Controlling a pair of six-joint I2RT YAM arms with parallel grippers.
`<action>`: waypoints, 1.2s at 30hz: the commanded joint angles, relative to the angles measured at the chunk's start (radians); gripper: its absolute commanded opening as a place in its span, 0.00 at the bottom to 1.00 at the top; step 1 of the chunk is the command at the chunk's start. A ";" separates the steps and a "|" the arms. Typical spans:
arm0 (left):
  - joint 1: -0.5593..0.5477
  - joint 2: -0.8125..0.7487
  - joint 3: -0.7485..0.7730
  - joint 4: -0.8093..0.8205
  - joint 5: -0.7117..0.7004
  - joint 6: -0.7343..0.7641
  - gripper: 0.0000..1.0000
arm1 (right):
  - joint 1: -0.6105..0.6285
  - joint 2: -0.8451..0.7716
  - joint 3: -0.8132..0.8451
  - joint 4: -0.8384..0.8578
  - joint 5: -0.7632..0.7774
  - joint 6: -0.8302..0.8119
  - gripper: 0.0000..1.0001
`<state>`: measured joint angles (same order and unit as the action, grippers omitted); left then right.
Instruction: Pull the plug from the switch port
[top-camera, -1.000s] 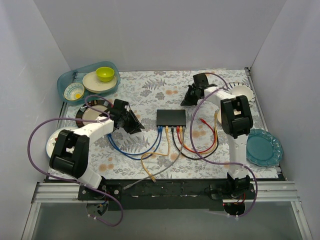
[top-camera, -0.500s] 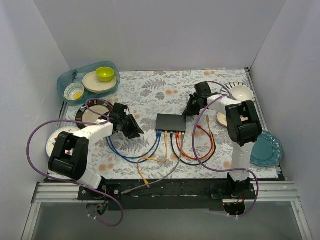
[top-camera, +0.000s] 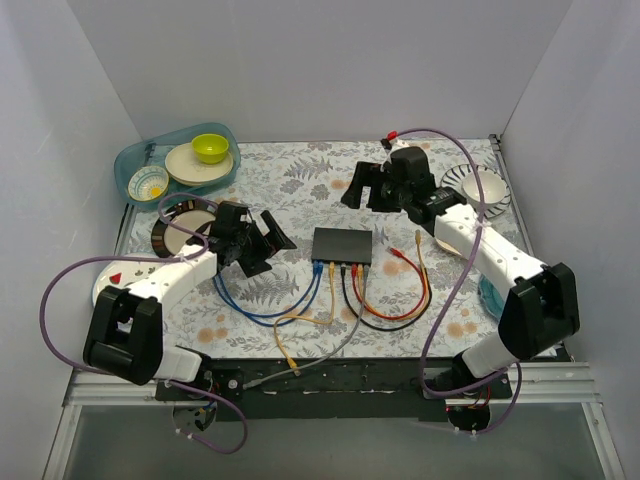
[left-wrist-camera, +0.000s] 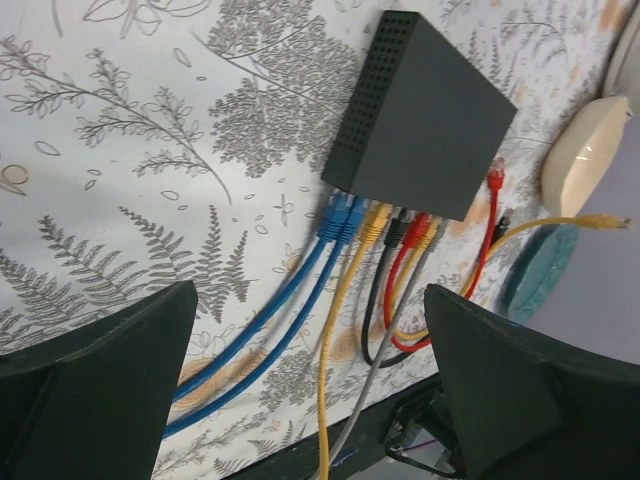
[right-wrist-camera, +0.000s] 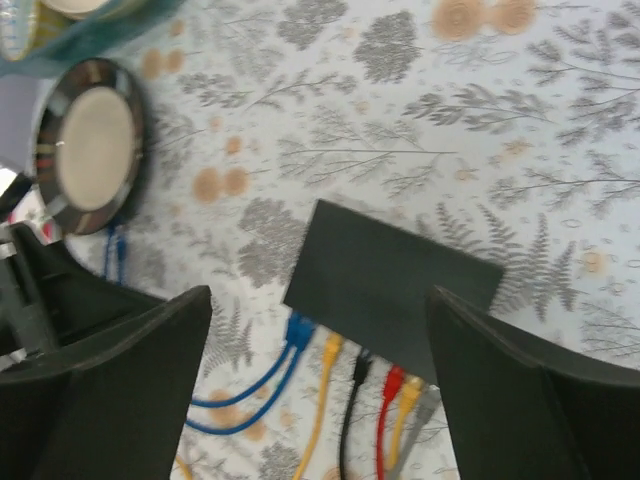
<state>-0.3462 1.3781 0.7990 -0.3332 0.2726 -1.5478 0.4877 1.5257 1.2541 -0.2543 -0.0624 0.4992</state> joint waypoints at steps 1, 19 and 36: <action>0.001 -0.040 -0.012 0.085 0.095 -0.041 0.98 | -0.003 -0.047 -0.073 0.004 -0.112 0.005 0.98; -0.030 -0.320 -0.221 0.263 -0.052 -0.172 0.90 | 0.035 -0.371 -0.449 0.115 -0.081 0.153 0.98; -0.037 -0.188 -0.219 0.378 0.020 -0.052 0.89 | -0.077 0.091 -0.205 0.372 -0.376 0.142 0.69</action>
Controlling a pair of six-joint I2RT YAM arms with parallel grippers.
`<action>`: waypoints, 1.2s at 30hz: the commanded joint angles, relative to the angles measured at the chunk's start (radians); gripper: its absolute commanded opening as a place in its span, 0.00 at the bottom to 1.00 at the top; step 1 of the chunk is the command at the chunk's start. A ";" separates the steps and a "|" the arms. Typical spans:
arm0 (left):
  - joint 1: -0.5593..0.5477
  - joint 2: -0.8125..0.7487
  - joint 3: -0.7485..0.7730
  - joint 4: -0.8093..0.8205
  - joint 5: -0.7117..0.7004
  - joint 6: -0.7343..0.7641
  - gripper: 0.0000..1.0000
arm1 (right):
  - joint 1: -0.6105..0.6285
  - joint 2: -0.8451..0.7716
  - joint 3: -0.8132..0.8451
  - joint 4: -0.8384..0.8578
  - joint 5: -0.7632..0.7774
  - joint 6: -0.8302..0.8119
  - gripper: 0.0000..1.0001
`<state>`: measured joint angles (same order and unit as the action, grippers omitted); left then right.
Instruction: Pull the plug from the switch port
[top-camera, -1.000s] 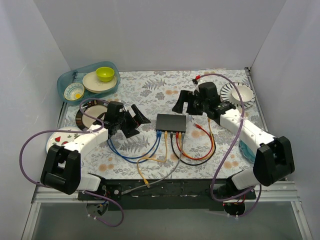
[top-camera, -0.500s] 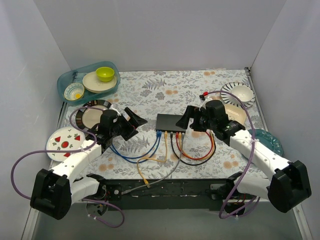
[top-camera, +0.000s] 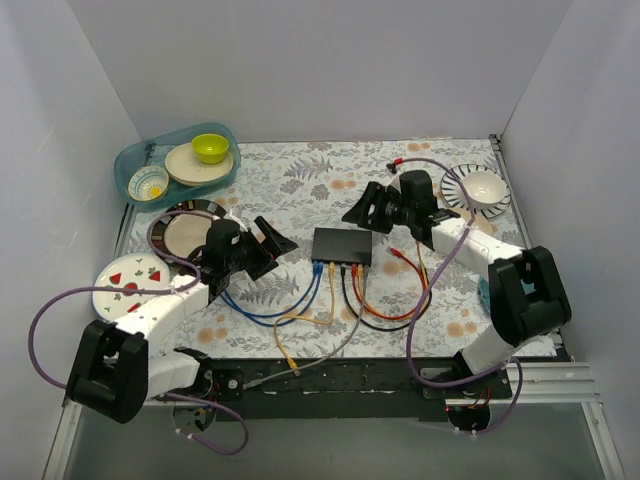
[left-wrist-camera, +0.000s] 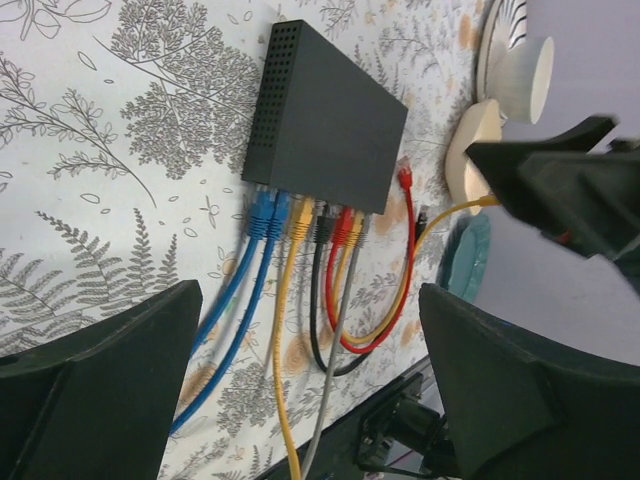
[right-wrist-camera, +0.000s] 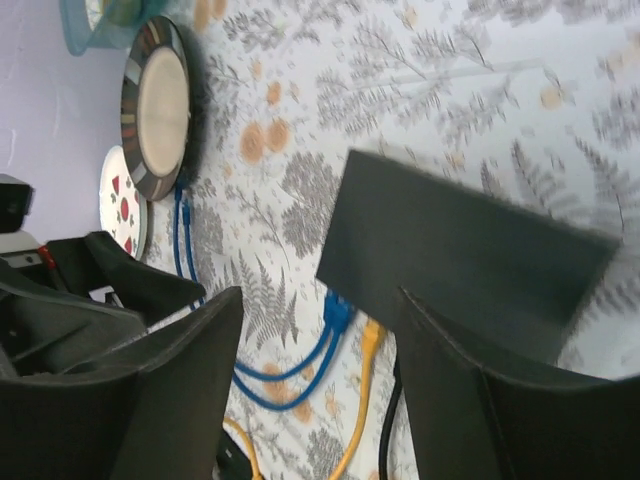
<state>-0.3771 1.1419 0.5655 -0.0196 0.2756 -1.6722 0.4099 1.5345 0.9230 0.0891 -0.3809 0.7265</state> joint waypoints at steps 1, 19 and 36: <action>-0.006 0.100 0.020 0.072 0.028 0.080 0.86 | 0.000 0.102 0.135 0.052 -0.065 -0.087 0.66; -0.002 0.427 0.168 0.165 0.142 0.094 0.61 | 0.004 0.308 0.077 0.256 -0.222 -0.016 0.37; 0.000 0.611 0.200 0.317 0.218 -0.006 0.60 | 0.006 0.380 0.059 0.150 -0.243 -0.026 0.17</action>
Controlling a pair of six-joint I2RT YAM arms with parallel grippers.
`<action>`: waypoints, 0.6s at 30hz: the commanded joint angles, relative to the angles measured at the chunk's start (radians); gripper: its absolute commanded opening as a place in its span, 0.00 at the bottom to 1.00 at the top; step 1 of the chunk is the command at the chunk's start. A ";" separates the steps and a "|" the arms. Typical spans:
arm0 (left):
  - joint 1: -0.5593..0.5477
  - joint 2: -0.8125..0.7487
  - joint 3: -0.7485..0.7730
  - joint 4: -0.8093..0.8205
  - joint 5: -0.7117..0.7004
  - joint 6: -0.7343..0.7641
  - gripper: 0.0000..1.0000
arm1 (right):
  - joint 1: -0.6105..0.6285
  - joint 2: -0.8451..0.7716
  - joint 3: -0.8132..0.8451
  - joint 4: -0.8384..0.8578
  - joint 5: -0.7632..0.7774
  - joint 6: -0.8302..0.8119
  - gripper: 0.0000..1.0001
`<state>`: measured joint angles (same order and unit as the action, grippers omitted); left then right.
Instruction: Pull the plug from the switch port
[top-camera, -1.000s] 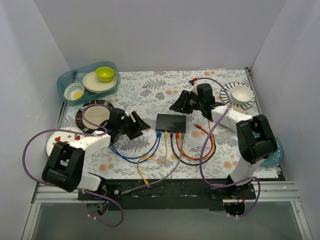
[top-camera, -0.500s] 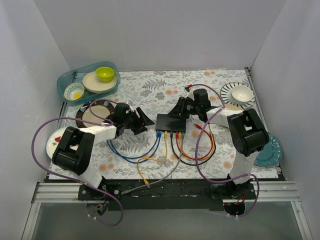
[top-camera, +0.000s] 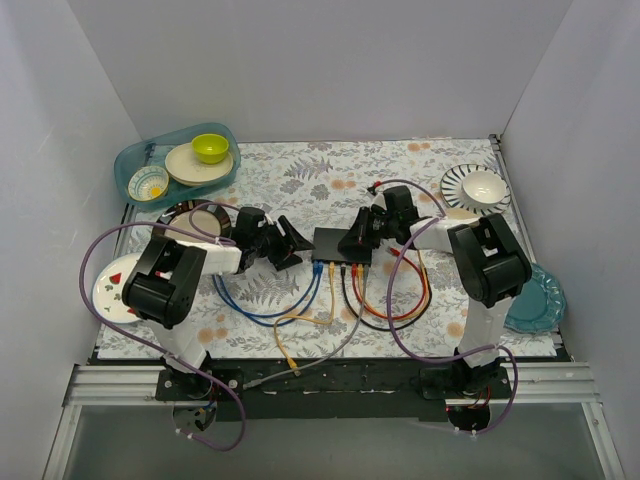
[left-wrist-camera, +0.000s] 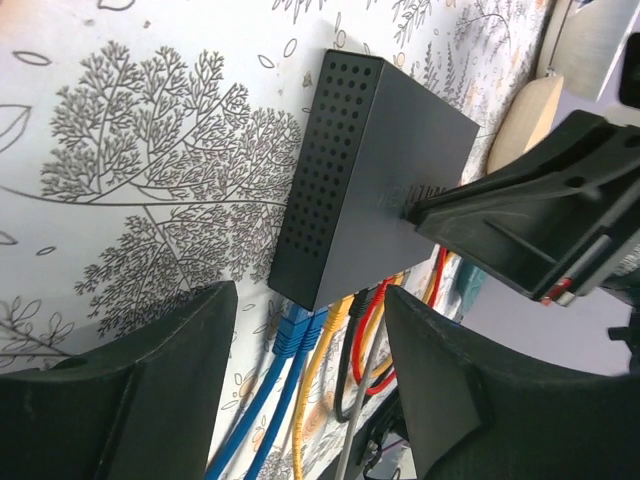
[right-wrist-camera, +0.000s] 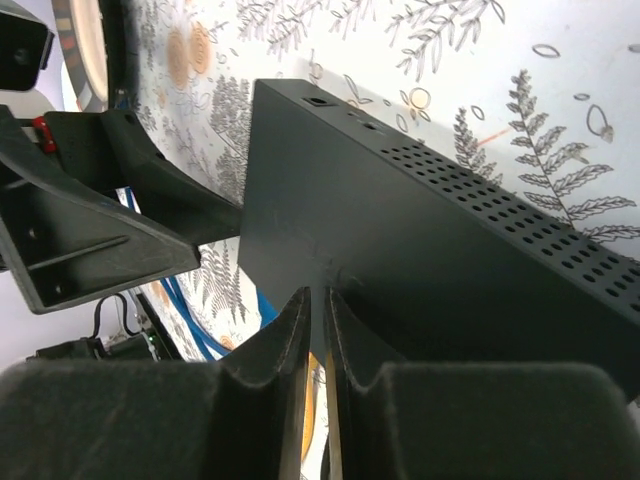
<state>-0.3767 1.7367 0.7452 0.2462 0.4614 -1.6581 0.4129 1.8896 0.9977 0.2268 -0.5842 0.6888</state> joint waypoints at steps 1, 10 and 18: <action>-0.001 0.020 0.017 0.062 0.042 -0.022 0.60 | 0.001 0.029 -0.019 0.020 -0.048 0.018 0.15; -0.001 0.003 -0.064 0.154 0.123 -0.043 0.54 | 0.004 0.057 -0.056 0.069 -0.075 0.046 0.11; -0.001 0.018 -0.102 0.169 0.134 -0.049 0.47 | 0.004 0.077 -0.061 0.071 -0.075 0.057 0.09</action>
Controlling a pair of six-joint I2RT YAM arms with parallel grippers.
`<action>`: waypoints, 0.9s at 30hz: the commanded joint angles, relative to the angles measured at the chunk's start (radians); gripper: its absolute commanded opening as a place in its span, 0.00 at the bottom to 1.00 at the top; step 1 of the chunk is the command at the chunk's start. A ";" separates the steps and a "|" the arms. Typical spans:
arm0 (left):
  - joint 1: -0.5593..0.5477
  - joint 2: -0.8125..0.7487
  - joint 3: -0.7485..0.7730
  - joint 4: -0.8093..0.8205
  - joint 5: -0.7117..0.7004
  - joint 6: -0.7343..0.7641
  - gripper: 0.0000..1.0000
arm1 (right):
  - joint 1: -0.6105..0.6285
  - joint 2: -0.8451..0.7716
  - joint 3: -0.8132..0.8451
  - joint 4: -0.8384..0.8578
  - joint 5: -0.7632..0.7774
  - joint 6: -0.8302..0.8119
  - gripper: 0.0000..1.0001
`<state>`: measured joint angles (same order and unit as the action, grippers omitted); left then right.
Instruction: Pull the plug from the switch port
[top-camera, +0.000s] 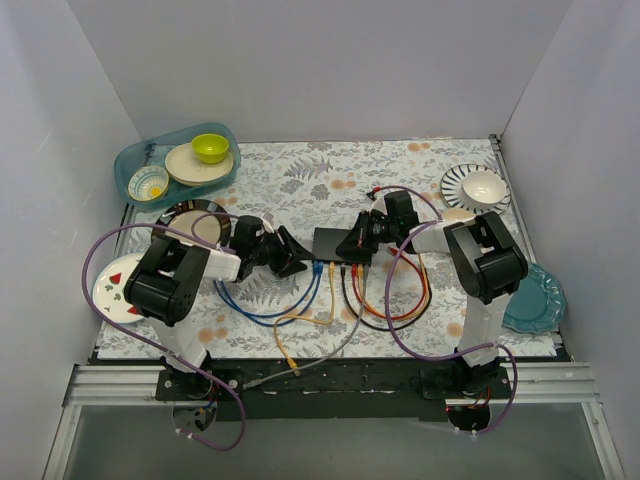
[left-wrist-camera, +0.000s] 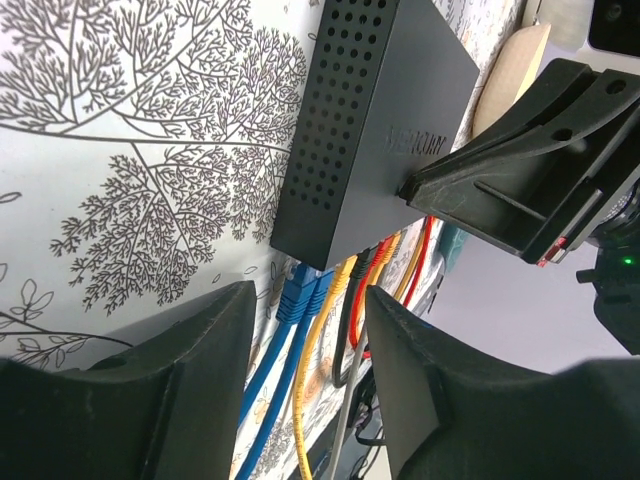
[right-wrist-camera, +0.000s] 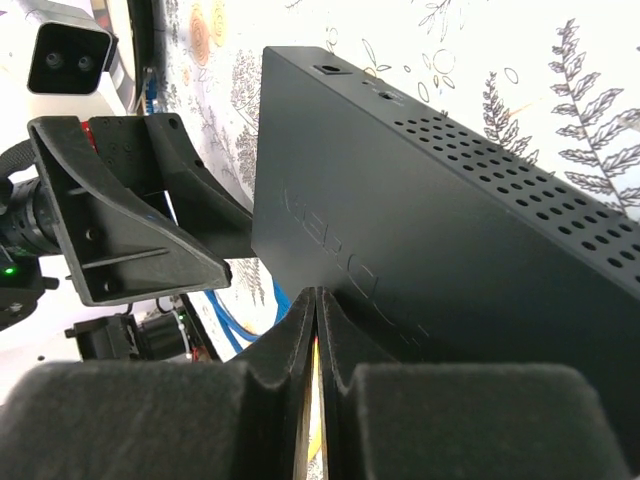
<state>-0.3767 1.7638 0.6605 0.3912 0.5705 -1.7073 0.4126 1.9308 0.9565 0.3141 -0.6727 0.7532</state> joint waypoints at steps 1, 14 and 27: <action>-0.001 0.000 -0.018 0.035 0.026 -0.003 0.46 | 0.005 0.042 -0.015 -0.017 0.013 -0.006 0.09; -0.007 0.094 0.028 0.063 0.065 -0.014 0.38 | 0.006 0.065 0.013 -0.041 0.013 -0.008 0.09; -0.008 0.135 0.033 0.094 0.091 -0.025 0.29 | 0.008 0.077 0.033 -0.061 0.015 -0.017 0.08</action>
<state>-0.3767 1.8771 0.6838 0.5030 0.6712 -1.7412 0.4129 1.9675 0.9806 0.3237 -0.7139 0.7753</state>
